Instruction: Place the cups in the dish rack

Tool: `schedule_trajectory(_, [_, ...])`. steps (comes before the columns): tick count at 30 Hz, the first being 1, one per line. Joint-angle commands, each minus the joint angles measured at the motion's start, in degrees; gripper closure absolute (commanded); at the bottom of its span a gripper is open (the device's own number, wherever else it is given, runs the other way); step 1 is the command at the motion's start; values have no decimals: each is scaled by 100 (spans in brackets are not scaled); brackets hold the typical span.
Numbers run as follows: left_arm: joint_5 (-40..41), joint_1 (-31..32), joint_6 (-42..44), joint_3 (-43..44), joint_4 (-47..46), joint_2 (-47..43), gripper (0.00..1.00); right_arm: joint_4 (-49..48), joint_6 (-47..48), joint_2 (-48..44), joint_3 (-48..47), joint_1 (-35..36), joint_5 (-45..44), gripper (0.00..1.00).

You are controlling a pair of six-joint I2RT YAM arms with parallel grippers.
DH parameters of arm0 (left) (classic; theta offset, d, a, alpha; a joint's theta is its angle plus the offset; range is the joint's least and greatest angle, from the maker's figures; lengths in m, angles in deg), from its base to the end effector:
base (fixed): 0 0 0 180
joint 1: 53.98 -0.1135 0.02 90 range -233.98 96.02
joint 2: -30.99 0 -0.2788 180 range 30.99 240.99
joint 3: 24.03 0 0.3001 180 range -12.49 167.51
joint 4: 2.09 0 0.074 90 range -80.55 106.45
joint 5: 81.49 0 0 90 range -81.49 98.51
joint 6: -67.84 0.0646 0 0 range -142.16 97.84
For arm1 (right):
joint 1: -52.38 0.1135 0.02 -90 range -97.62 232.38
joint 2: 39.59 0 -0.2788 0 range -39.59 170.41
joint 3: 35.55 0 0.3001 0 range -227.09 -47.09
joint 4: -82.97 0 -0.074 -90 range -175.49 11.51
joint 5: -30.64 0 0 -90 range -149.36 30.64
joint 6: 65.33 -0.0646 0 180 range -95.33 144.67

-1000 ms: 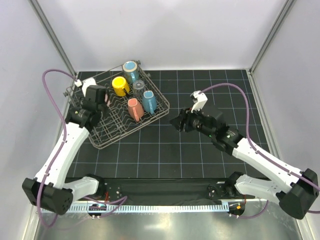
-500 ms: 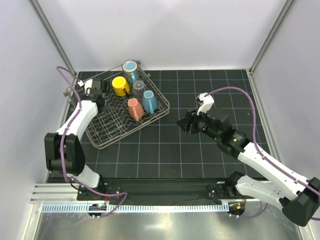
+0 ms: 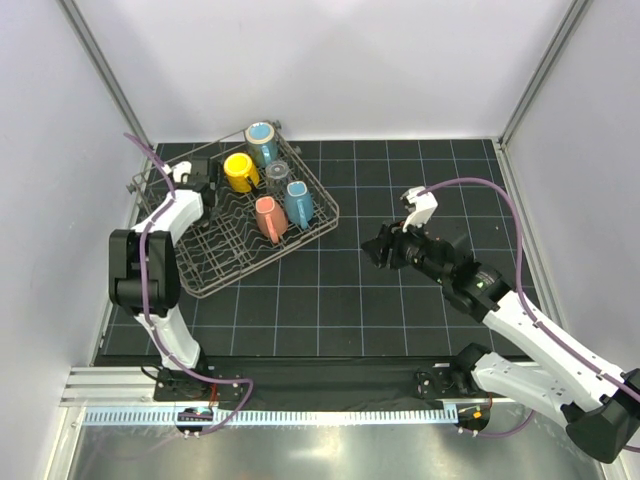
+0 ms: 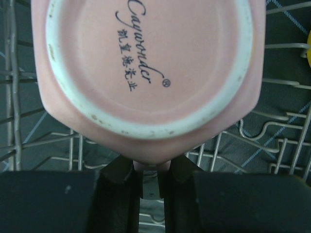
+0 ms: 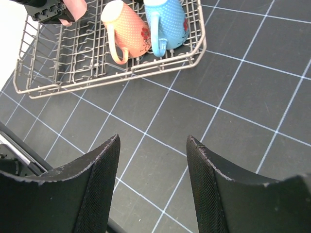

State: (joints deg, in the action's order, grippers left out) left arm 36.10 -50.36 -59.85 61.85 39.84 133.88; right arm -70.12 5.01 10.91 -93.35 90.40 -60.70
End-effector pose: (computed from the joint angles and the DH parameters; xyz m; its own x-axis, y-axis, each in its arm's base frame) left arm 0.4379 0.0023 0.1850 -0.5649 -0.5072 -0.6508 -0.6671 0.7450 -0.0015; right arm 0.2143 0.1657 0.3203 -0.4503 0.0749 -0.8897 -0.4746 0.8240 0.3095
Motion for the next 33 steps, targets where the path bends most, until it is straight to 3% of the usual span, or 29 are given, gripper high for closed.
schedule_trajectory(1, [414, -54, -212, 247, -745, -24, 100, -35, 164, -40, -76, -67, -6, 42])
schedule_trajectory(4, [369, -72, -300, 221, -807, 82, 100, -61, 173, -5, -50, -102, 3, 42])
schedule_trajectory(12, [334, -142, -634, 63, -736, 223, 85, -105, 103, 39, -6, -163, 64, 42])
schedule_trajectory(15, [238, -168, -731, 27, -702, 284, 75, -96, 85, 48, -23, -181, 64, 42])
schedule_trajectory(24, [62, -195, -994, -148, -473, -13, 24, -26, -55, 12, 12, -190, 389, 42])
schedule_trajectory(30, [-358, -195, -1100, -377, -271, -629, 2, 150, -73, 12, -41, -181, 415, 41])
schedule_trajectory(33, [-719, -195, -1144, -509, -113, -1068, 0, 202, -108, 21, -23, -190, 486, 41])
